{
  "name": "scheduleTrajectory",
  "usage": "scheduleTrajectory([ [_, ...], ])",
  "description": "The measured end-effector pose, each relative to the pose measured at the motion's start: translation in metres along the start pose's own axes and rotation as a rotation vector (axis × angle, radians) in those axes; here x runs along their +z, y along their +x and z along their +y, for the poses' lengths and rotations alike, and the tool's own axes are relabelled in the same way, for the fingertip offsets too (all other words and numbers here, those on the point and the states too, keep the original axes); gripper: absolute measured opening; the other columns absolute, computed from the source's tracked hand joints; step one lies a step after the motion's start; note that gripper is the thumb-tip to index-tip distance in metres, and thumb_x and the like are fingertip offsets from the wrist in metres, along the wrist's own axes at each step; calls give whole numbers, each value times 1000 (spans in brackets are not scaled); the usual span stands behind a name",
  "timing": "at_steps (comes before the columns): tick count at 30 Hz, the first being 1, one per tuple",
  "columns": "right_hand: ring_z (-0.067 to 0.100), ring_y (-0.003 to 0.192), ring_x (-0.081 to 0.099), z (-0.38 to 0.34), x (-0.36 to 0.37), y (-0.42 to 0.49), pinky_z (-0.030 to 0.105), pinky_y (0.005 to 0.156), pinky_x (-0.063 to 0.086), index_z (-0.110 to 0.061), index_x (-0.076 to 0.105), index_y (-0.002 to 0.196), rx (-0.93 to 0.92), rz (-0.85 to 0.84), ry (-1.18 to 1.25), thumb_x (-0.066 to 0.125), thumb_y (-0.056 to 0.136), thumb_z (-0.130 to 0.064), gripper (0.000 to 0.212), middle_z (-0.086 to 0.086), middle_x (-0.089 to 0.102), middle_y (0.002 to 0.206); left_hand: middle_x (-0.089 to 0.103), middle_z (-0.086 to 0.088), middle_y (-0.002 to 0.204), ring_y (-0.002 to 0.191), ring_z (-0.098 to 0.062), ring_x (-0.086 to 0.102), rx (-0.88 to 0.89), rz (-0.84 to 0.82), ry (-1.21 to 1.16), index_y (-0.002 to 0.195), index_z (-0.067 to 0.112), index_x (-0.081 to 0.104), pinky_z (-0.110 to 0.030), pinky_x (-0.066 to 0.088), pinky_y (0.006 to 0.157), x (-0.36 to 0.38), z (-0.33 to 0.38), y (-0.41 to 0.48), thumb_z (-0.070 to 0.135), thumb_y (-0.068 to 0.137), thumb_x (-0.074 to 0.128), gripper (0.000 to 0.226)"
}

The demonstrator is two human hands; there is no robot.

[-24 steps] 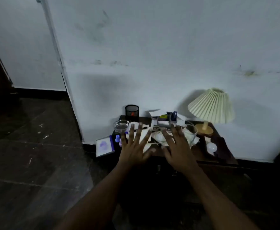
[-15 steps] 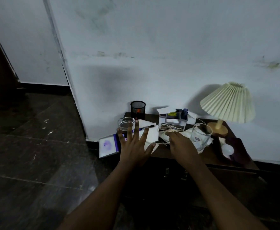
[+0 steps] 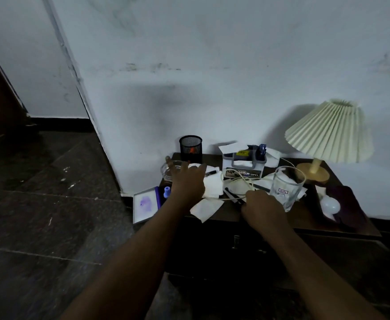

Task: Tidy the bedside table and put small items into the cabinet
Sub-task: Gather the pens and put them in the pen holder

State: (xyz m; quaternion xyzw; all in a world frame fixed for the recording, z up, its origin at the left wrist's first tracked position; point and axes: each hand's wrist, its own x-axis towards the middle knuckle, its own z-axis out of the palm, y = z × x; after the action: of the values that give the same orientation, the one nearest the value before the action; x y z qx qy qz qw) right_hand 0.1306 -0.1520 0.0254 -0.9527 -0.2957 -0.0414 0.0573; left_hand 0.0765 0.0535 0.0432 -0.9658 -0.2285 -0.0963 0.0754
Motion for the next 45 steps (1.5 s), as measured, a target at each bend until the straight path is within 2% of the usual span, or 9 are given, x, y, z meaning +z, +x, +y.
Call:
scheduleTrajectory([
  [5,27,81,64,5,-42,-7,33,62,42,-18,55,84,10,197,212,49,98,-34,22,5,62,84,70,-5,116,123,-32,52,-11,-46,105,116,22,64,-61,24,114,4,-1,28,15,89,56,29],
  [14,10,80,68,16,-56,-14,26,71,53,-20,69,99,24,578,1100,72,96,-19,5,-6,71,86,71,-2,106,116,-29,54,74,34,163,109,21,65,-53,30,108,23,-3,39,8,86,58,28],
  [17,16,78,68,12,-49,-12,33,69,58,-23,71,107,26,526,1341,70,98,-20,10,-5,73,90,70,-3,104,106,-29,61,9,154,-130,108,19,67,-43,38,99,9,-9,41,2,82,57,32],
  [20,10,82,69,6,-43,-10,27,68,59,-29,71,105,12,506,1457,68,99,-22,10,-9,74,91,72,-7,100,93,-25,66,-135,278,-796,115,13,68,-31,50,81,-16,-9,30,1,84,67,34],
  [24,8,89,70,1,-45,-2,27,77,57,-27,72,104,-8,484,1515,66,101,-25,7,-3,74,98,74,9,96,86,-7,70,-286,410,-1348,103,39,62,-17,55,75,-39,0,-8,15,83,82,38],
  [29,14,81,69,-5,-48,1,32,68,59,-33,76,103,-1,430,1726,66,101,-15,20,1,75,90,79,-9,99,90,-18,74,-393,372,-2022,110,16,70,-30,60,80,-50,10,-33,11,84,84,30],
  [35,13,67,61,-25,-44,6,22,52,49,-16,80,107,48,205,1817,73,96,-16,13,9,72,87,76,-16,100,88,-22,73,-143,-16,-2078,112,-5,72,-34,61,78,-51,38,-38,14,83,79,35],
  [40,18,71,59,-26,-46,8,23,53,51,-9,78,104,31,32,1886,62,102,-15,18,15,70,90,75,-23,100,86,-34,73,-166,-93,-2074,111,-6,73,-47,64,79,-49,44,-40,9,93,72,24],
  [45,15,70,63,-20,-45,9,25,56,56,-9,76,106,-16,-23,1857,61,102,-9,16,9,69,84,76,-20,94,83,-29,75,-184,-73,-2040,102,-2,76,-38,64,75,-46,45,-39,10,90,75,17],
])
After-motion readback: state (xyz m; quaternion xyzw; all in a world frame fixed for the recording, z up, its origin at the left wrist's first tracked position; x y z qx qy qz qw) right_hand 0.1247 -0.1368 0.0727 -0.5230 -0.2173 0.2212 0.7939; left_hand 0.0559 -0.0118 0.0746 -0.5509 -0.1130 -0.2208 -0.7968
